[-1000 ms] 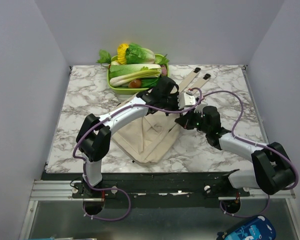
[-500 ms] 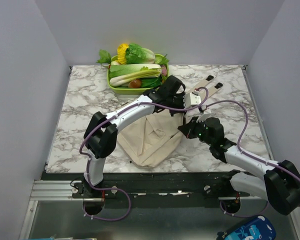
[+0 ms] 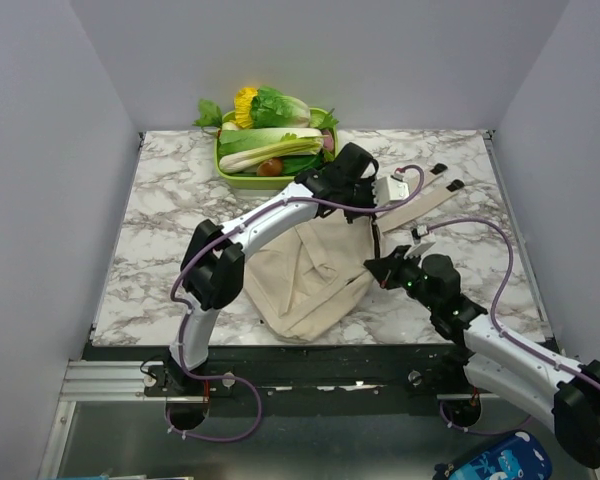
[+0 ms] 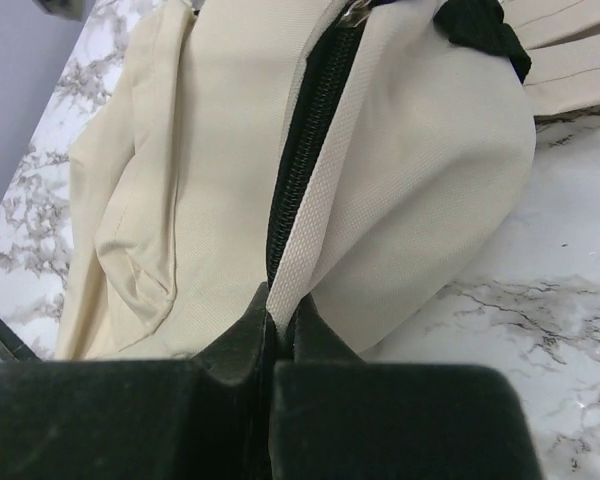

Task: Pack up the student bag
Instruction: Zip the student bag at the center of the board.

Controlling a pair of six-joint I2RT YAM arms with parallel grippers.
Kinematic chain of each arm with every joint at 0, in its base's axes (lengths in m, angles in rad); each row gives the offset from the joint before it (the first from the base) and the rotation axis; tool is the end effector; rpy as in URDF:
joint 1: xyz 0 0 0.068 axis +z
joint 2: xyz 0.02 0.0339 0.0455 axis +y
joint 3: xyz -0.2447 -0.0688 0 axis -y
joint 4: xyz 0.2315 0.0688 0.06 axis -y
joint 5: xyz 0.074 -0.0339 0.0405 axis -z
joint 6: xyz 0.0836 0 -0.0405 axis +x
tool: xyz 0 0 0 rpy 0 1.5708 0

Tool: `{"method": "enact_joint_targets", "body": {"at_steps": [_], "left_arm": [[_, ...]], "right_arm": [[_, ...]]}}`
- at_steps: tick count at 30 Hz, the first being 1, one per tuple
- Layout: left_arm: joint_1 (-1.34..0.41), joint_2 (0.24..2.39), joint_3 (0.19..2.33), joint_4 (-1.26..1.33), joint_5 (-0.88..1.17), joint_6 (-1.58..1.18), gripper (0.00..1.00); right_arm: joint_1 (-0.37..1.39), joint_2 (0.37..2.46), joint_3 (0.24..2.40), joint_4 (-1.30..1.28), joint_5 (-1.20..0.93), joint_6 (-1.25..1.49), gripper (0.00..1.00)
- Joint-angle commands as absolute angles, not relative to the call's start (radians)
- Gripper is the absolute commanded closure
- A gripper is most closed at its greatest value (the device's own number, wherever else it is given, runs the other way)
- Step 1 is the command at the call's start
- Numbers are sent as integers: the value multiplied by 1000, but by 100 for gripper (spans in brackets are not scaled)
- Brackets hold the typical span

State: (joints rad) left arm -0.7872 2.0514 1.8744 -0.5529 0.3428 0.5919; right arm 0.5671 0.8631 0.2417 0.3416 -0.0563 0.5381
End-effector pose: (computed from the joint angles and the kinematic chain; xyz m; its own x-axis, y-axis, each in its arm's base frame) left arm 0.3227 -0.3637 0.2469 0.0803 0.6639 -0.7435 0.9630 0.1409 0.2298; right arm 0.1960 0.1304 0.1700 -0.4983 0.2893 -0.8173 -0.3803 0.7742 0.5059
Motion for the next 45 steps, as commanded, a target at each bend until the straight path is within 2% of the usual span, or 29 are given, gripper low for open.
{"method": "enact_joint_targets", "body": {"at_steps": [1,2,5,6,7,8,11,17,22,26,27,30,34,41,45], "left_arm": [[-678,2117,2012,-339,11,598,100],[-673,2123,2025,-331,8,586,100],[-655,2128,2051,-314,9,560,100],[-653,2112,2055,-339,37,552,100],[-653,2096,2042,-347,104,545,100],[-653,2074,2017,-348,141,535,100],[-658,1970,1893,-330,261,506,100],[-658,1873,1815,-414,376,477,100],[-661,1833,1737,-477,459,466,100],[-672,1821,1706,-486,483,462,100],[-672,1822,1707,-492,486,463,100],[-673,1825,1724,-494,492,459,100],[-673,1833,1746,-502,508,448,100],[-672,1839,1740,-505,534,430,100],[-672,1835,1730,-514,548,425,100]], "right_arm": [[626,807,196,174,-97,526,98],[638,807,196,167,-101,534,97],[643,841,225,115,-118,551,84],[643,860,245,91,-117,549,66],[643,864,285,51,-112,540,44],[641,864,313,28,-62,531,1],[641,861,423,-60,44,474,0],[609,919,564,-75,144,373,0],[551,1052,725,-12,75,206,0],[470,1149,795,52,-157,121,15],[465,1184,804,58,-175,98,24],[460,1229,828,54,-247,75,38],[459,1273,818,106,-282,77,38],[457,1368,871,138,-210,26,44],[459,1358,858,167,-131,9,42]]}}
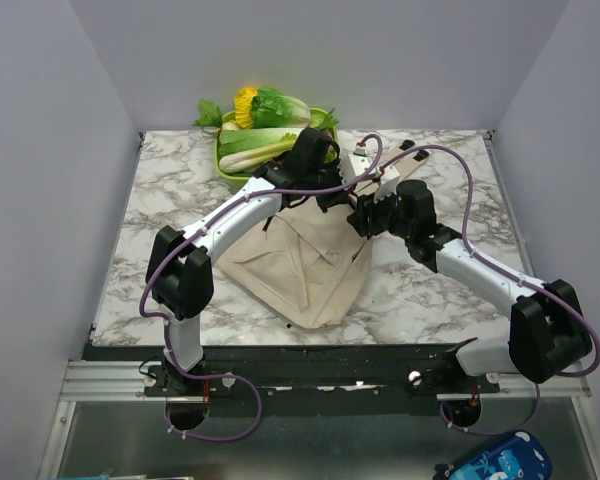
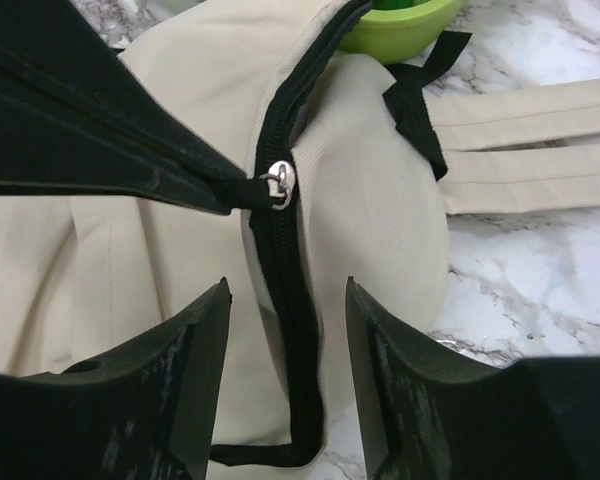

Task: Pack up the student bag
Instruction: Zip the student bag at the center of the board.

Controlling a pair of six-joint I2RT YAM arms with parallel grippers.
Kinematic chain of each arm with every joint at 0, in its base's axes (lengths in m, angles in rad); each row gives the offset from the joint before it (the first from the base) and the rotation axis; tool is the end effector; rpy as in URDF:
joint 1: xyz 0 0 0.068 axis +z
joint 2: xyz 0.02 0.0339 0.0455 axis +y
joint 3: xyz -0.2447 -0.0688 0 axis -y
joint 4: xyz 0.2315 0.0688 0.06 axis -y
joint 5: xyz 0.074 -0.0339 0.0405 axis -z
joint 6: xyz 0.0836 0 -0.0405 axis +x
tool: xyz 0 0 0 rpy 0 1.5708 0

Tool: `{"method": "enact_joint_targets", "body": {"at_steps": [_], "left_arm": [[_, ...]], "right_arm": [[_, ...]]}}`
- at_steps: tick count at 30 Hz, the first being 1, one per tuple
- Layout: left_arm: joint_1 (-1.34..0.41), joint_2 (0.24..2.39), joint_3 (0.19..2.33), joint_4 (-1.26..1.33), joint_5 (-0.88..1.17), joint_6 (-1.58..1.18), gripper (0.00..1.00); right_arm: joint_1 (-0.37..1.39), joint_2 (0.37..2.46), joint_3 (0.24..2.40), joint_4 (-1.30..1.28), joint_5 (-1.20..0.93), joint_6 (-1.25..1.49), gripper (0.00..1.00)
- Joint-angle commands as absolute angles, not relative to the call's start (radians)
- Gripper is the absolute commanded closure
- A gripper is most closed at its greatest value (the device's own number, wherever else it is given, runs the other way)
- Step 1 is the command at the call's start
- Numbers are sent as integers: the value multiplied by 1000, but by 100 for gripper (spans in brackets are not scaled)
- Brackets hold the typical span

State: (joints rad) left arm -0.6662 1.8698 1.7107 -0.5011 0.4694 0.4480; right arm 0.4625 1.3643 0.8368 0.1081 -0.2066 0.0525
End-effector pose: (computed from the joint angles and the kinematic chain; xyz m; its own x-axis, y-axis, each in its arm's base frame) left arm 0.3284 -0.3063 0.2788 -0.0741 0.5497 -0.8321 0.9588 0.2688 0.0921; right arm 0.2988 0.1681 0.2249 -0.3956 -0.1399 -0.9077 -0.5844 0.8008 0.1313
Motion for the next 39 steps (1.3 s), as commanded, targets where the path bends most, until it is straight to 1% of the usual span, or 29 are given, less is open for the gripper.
{"method": "enact_joint_targets", "body": {"at_steps": [1,2,4,5,6,7,9,17,21,28,33,37,39], "left_arm": [[-673,1836,1727,-514,548,425,100],[-673,1835,1723,-514,551,425,100],[-673,1836,1721,-517,549,423,100],[-673,1836,1721,-514,549,422,100],[-673,1833,1723,-514,548,422,100],[-672,1833,1723,-512,537,422,100],[-672,1832,1721,-506,526,425,100],[-673,1858,1746,-488,483,474,100],[-672,1882,1758,-485,459,503,100],[-666,1901,1763,-445,399,520,100],[-647,1914,1804,-436,368,523,100],[-629,1914,1805,-410,336,545,100],[-624,1914,1805,-391,313,558,100]], "right_arm": [[459,1353,839,199,-120,11,41],[457,1350,833,213,-118,11,41],[459,1359,833,224,-126,9,57],[459,1362,833,221,-127,12,68],[459,1361,830,216,-146,21,88],[459,1350,825,209,-156,26,94],[459,1332,786,210,-187,46,99],[469,1148,569,242,-259,187,99],[495,1022,499,218,-223,236,99],[564,898,448,72,-134,316,99],[670,913,443,-46,24,414,99],[709,965,456,-149,63,497,99],[735,976,451,-158,69,537,99]]}}
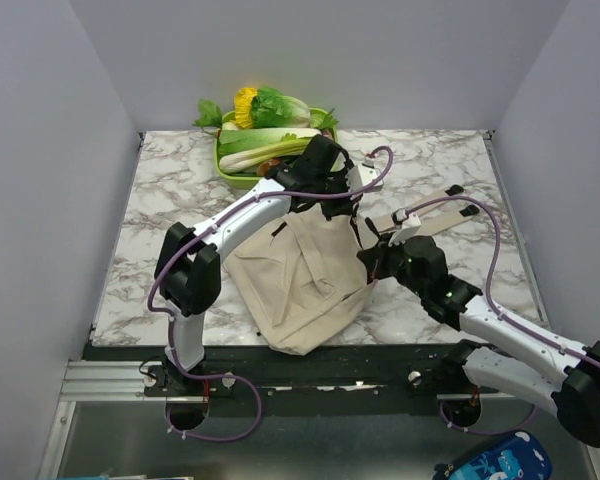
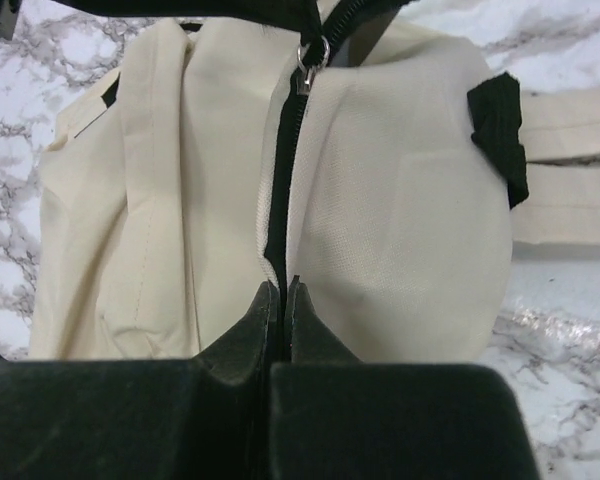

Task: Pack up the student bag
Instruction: Zip the student bag at the center of the board.

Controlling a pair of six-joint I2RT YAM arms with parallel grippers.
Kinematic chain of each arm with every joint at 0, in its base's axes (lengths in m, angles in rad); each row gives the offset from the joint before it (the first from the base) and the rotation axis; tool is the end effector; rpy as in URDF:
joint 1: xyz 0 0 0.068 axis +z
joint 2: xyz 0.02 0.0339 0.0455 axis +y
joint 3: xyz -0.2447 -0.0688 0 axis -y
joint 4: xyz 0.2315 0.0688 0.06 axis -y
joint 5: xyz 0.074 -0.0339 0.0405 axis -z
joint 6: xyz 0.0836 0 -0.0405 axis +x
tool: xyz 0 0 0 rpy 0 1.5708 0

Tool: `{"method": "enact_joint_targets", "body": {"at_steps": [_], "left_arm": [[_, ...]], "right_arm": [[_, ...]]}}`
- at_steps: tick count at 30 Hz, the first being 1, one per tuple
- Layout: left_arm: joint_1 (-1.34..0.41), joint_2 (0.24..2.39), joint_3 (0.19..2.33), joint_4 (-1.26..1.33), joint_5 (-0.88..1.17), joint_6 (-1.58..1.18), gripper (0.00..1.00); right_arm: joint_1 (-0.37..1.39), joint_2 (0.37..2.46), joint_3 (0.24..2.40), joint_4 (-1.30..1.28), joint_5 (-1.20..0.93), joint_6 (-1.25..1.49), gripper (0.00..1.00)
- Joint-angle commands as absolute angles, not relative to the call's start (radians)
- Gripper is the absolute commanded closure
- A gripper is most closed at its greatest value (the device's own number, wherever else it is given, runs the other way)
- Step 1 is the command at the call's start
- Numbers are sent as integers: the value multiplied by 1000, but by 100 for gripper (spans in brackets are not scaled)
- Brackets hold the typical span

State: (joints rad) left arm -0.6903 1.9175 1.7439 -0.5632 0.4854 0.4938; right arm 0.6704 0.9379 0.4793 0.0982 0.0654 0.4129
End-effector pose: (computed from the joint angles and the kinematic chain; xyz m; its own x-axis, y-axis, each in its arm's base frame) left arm 0.3230 -0.3173 0.2633 -0.0630 0.5957 -0.8007 0.9761 0.2040 0.0750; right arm 0.2045 0.1552 0.2066 -0.4827 0.1283 -0.8664 -0.4131 0.8389 0.3544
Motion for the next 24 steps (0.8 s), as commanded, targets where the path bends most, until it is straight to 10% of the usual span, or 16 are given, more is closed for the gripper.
{"method": "enact_joint_targets", "body": {"at_steps": [1,12,19,24], "left_arm": [[-620,1917,1809,-384,304,560,100],[-612,1976,1894,-287,190,509,100],[-629,1879,1870,-405,464,474,100],[-649,1796,1764,-509,578,468,100]], "right_arm": [[742,977,446,-169,69,546,99],[805,870,471,-304,86,595,95],[802,865,615,-316,265,497,45],[744,896,680,-270,342,418,39]]}}
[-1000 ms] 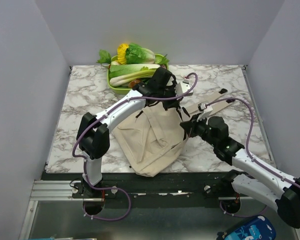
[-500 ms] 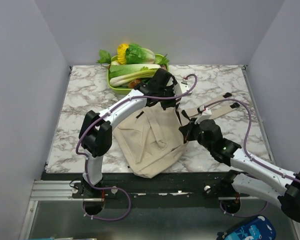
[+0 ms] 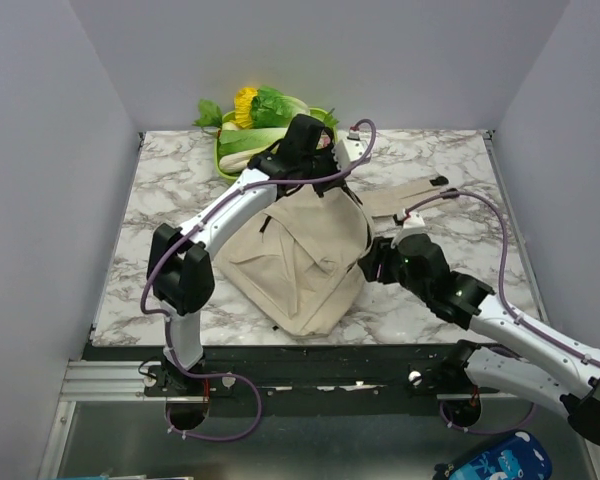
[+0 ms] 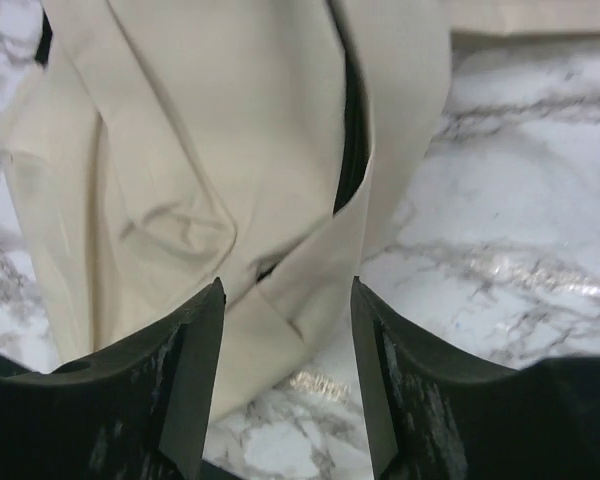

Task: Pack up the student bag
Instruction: Zip the student bag at the center of the board.

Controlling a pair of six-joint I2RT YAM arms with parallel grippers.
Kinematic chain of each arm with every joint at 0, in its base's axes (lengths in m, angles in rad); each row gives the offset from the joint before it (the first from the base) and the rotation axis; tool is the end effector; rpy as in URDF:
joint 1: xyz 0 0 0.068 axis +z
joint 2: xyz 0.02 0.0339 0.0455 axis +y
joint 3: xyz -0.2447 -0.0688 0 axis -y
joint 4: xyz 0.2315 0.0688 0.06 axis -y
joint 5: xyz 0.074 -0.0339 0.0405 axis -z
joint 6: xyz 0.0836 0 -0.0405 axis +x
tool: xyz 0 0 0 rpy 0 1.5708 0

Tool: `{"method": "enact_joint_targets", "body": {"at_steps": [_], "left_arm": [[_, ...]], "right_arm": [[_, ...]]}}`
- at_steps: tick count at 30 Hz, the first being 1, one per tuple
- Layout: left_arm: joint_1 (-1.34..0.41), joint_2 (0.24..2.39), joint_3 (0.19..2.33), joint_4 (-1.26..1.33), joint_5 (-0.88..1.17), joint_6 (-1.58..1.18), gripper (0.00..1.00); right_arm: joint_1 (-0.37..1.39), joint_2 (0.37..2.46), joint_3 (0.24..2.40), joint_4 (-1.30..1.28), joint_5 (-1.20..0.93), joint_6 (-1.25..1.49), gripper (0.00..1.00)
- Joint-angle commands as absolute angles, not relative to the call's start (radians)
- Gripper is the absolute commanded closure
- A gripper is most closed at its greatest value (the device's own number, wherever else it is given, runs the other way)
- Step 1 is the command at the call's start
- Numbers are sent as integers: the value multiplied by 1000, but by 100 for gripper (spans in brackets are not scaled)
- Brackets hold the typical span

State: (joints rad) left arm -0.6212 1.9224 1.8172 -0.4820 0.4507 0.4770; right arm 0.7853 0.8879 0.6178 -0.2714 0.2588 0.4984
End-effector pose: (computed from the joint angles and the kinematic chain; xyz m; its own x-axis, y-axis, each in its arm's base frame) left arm 0.3570 -0.3003 0.2959 -0.0243 0.5256 -0.8504 0.9342 0.3147 0.1678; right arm 0.1830 0.1527 0.2196 -0.5727 0.0808 -0.8157 -0.2899 0.9109 0.2938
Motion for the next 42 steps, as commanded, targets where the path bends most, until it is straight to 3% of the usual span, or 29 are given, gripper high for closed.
{"method": "enact_joint_targets", "body": {"at_steps": [1,9,14,17,34,39,42], "left_arm": [[-652,1772,1744,-518,603,466,100],[-699,1721,1640,-549,646,430,100],[-715,1720,1661,-572,667,413,100],[-721,1713,1651,-580,667,413,100],[-732,1678,1571,-594,678,380,100],[-738,1687,1578,-581,676,377,100],[-747,1706,1597,-562,669,380,100]], "right_arm": [[733,888,678,-224,342,399,38],[644,988,689,63,128,138,31],[623,1008,649,173,-58,146,40],[620,982,606,186,-49,169,47],[563,969,534,241,5,199,60],[554,957,519,301,-58,204,58],[552,983,522,319,-144,209,45]]}}
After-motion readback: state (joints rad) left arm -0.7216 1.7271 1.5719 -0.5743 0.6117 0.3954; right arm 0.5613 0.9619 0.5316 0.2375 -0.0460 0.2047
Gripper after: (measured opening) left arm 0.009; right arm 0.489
